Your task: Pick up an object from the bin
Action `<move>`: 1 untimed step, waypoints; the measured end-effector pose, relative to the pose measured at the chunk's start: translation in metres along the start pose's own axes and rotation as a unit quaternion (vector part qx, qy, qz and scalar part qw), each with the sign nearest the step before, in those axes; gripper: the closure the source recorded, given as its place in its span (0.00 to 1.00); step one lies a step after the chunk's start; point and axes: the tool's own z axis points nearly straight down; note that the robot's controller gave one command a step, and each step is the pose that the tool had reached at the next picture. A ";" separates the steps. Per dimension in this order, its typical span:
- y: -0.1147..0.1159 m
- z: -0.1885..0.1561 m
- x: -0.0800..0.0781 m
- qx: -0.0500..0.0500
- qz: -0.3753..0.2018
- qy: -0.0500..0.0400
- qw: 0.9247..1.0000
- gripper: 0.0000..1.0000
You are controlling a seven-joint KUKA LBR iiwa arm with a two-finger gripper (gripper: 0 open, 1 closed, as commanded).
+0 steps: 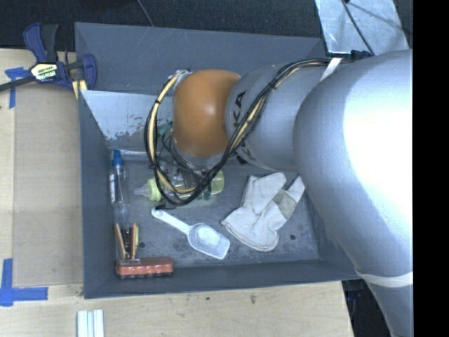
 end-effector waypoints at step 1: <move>-0.005 -0.198 0.019 0.000 -0.015 -0.001 1.000 1.00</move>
Offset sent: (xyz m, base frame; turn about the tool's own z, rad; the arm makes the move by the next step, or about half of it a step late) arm 0.0000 0.0000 0.0000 0.0000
